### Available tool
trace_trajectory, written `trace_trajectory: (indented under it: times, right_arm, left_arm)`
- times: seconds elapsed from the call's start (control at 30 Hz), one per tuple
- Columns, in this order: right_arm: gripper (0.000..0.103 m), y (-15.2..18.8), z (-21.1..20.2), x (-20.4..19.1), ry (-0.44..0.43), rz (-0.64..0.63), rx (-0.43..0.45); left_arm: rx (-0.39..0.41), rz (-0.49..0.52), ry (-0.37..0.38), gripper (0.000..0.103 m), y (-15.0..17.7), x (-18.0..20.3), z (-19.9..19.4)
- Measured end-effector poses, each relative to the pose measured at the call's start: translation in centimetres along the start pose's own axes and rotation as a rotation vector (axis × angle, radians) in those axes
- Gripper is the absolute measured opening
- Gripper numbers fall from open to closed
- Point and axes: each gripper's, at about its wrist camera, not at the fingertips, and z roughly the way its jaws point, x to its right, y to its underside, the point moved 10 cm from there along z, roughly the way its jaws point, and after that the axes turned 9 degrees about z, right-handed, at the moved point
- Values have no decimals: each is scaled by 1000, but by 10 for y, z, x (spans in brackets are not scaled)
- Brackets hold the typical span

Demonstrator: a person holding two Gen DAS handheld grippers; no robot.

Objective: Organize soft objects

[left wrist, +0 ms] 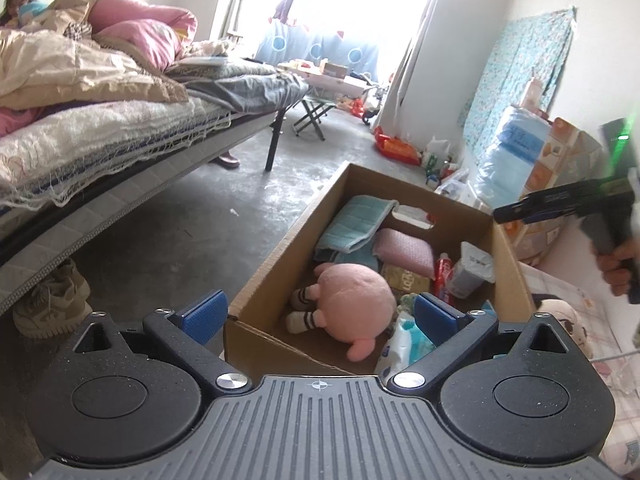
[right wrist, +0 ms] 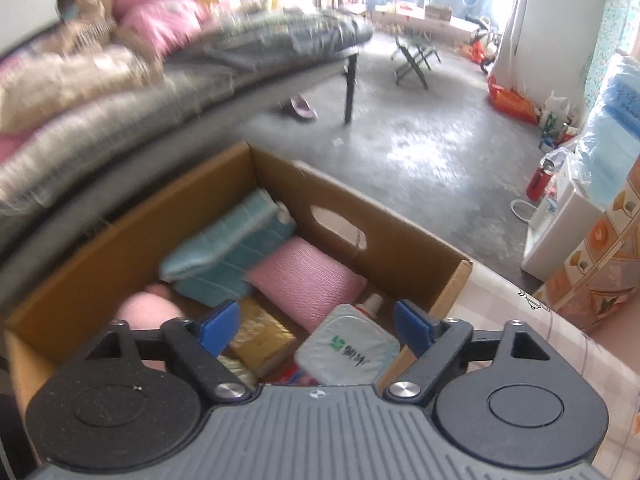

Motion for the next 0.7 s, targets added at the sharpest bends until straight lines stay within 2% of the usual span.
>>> trace_trajectory:
  times: [0.1, 0.17, 0.3, 0.4, 0.57, 0.7]
  right_arm:
    - [96, 6, -44, -1, -48, 27, 56]
    - [97, 13, -76, -2, -73, 42, 98]
    - [103, 40, -147, -4, -132, 78, 189]
    - [103, 69, -198, -2, -157, 121, 268]
    - [103, 125, -263, 15, -133, 262, 396]
    - [103, 175, -290, 33, -14, 347, 494]
  left_arm:
    - [18, 14, 14, 102, -4, 9, -11]
    - [30, 28, 28, 103, -5, 17, -20]
    - [35, 77, 71, 103, -6, 41, -37]
    - [36, 114, 110, 103, -5, 60, -50]
    - [38, 164, 150, 103, 0, 93, -73]
    - [7, 197, 175, 103, 13, 118, -82]
